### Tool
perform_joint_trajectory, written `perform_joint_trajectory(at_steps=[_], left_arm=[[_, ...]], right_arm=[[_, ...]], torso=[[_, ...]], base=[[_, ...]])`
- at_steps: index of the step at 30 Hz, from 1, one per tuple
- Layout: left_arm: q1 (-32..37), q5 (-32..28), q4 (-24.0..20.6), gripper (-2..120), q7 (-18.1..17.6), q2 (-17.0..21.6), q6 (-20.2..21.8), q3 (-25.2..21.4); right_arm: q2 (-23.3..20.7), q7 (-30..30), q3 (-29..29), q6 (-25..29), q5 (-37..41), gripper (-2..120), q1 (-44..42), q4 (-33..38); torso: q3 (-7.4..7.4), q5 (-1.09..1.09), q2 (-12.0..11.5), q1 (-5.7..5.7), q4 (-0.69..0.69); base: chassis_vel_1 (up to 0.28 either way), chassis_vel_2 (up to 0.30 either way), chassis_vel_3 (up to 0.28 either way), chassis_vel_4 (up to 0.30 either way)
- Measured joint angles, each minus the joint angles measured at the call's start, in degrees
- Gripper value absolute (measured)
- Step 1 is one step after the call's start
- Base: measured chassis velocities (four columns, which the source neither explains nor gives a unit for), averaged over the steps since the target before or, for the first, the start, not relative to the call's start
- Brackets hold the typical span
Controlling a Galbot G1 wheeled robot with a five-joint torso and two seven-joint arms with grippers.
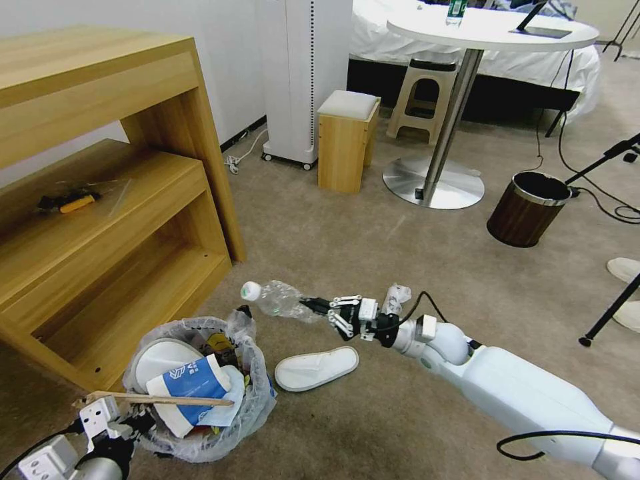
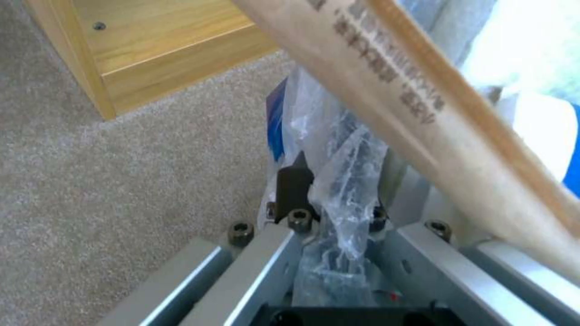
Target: Pick up the trash bin and place the garbage on the floor into it.
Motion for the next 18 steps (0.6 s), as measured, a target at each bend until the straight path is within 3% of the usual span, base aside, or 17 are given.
perform_joint_trajectory(at_steps=[18], left_arm=[[-0.71, 0.13, 0.67, 0, 0.07, -0.16, 0.0, -0.1]], right_arm=[[3.1, 4.02, -14.85, -1.57, 2.41, 0, 11.82, 4.42]], torso=[[0.0, 0.0, 0.0, 0.0, 0.0]], base=[[0.0, 0.0, 0.0, 0.0]])
